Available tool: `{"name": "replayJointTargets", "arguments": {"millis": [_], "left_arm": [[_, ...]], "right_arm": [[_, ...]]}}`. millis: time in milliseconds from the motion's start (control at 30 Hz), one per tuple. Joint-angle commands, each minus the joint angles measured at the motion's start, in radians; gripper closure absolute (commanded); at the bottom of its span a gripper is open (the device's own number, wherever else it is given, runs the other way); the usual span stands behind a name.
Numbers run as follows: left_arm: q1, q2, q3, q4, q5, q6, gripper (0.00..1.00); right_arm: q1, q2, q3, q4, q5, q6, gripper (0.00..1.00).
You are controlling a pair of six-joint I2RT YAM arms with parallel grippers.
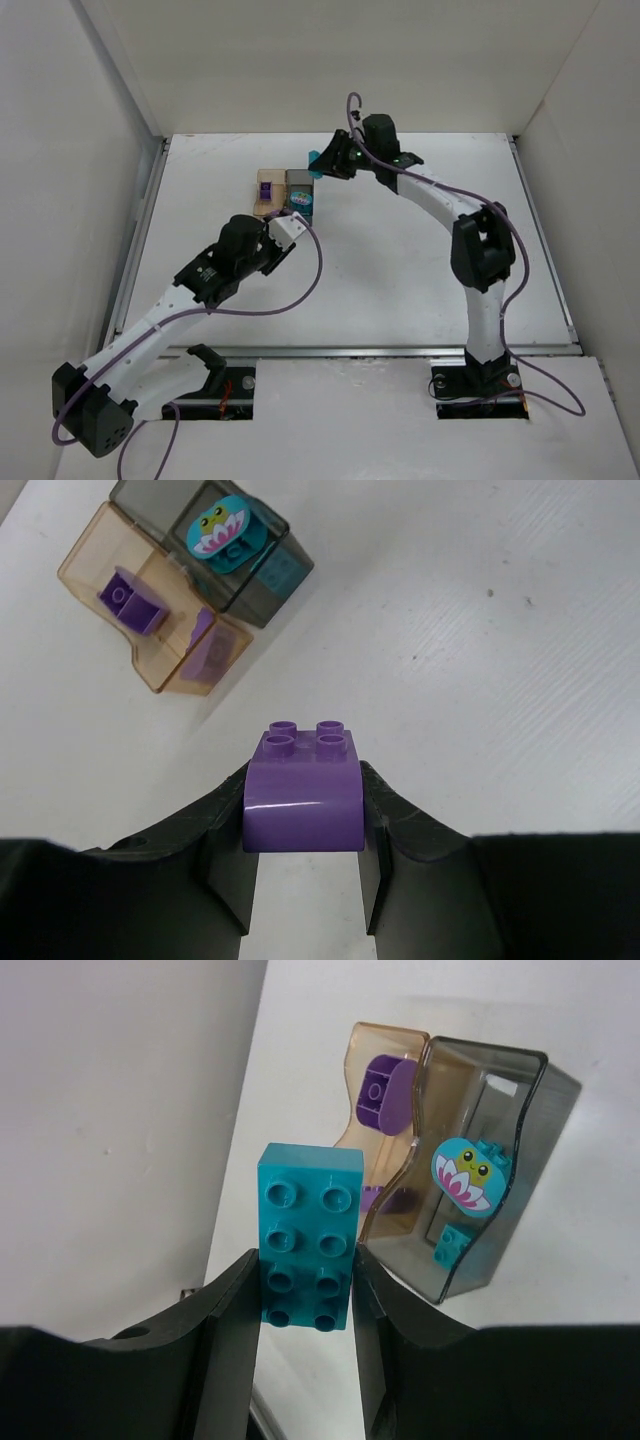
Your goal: Sort the legos into containers by color
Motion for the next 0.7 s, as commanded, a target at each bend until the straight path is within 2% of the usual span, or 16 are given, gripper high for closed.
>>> {"name": "replayJointTargets", "arguments": {"millis": [0,167,200,267,300,467,533,667], "left_arm": [[0.017,0.008,-0.013,0.053,-0.111,-0.075,1.00],[0.026,0.050,-0.026,0.073,-0.168,-0.107,1.00],[0.036,0.050,-0.035,0.082,-0.168,-0.116,1.00],[0.036,0.061,-0.035,0.082,-0.168,-0.116,1.00],[0.046,0.061,-0.035,0.094,-0.168,-0.116,1.00],[0.056,0.110,-0.035,0.116,-0.135,-0.125,1.00],[0.066,0.130,-0.012,0.128,-0.122,-0.136,1.00],[0.112,0.208,0.053,0.139,-0.093,-0.145,1.00]], "right_arm": [[0.042,0.108,0.082,0.045,0.049,0.071,0.95],[0.091,0.249,0.189,0.045,0.025,0.080,0.80],[0.092,0.262,0.214,0.045,0.025,0.080,0.69],[0.104,0.294,0.235,0.045,0.025,0.080,0.57],[0.104,0.294,0.235,0.045,0.025,0.080,0.37],[0.104,0.259,0.205,0.045,0.037,0.065,0.04],[0.104,0.234,0.193,0.045,0.037,0.053,0.00],[0.104,0.148,0.166,0.045,0.082,0.031,0.00]]}}
